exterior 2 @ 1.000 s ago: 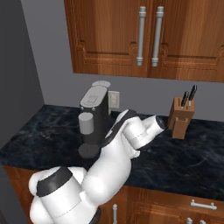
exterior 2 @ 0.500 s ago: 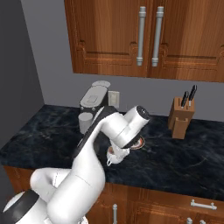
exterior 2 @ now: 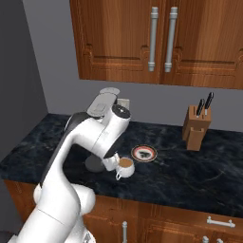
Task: Take a sugar cube from the saucer and place it inside the coffee. Then, grab milk from the fridge and place it next to the coffee on the counter to sweeten the coffee.
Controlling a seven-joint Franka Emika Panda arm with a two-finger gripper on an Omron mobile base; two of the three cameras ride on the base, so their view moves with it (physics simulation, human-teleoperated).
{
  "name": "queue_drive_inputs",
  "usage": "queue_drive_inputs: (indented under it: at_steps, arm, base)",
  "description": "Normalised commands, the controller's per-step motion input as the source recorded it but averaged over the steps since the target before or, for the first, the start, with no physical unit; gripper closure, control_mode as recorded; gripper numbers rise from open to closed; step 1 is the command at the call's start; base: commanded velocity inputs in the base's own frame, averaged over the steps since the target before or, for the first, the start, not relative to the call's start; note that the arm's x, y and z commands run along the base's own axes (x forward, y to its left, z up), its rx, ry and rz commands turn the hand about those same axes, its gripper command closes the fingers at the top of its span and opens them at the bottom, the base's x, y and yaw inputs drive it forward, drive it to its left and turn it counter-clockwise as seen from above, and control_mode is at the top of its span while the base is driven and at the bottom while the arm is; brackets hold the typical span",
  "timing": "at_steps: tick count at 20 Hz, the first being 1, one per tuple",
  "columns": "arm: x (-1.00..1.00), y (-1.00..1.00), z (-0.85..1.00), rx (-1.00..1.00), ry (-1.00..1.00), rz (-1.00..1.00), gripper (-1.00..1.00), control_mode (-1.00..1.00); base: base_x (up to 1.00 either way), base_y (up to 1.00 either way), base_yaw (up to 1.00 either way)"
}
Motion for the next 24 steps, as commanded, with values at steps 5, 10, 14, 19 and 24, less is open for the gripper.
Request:
queue_drive_inputs:
  at_steps: [5,10,14,19,24]
  arm:
    - [-0.09,0.55,0.45,-0.26,0.0,0.27,-1.0,-1.0]
    - [-0.01,0.34,0.31,-0.25,0.0,0.19,-1.0,-1.0]
    - [0.0,0.0,0.0,0.0,0.0,0.0,-1.0,1.0]
    - [0.0,0.0,0.0,0.0,0.0,0.0,-1.0,1.0]
    - [0.0,0.0,0.0,0.0,0.0,0.0,-1.0,1.0]
  base:
    - [0.0,0.0,0.0]
    - [0.0,0.0,0.0]
    - [-0.31,0.07,0.03]
    - [-0.69,-0.23,-0.1]
    - [-0.81,-0.61,-0.32]
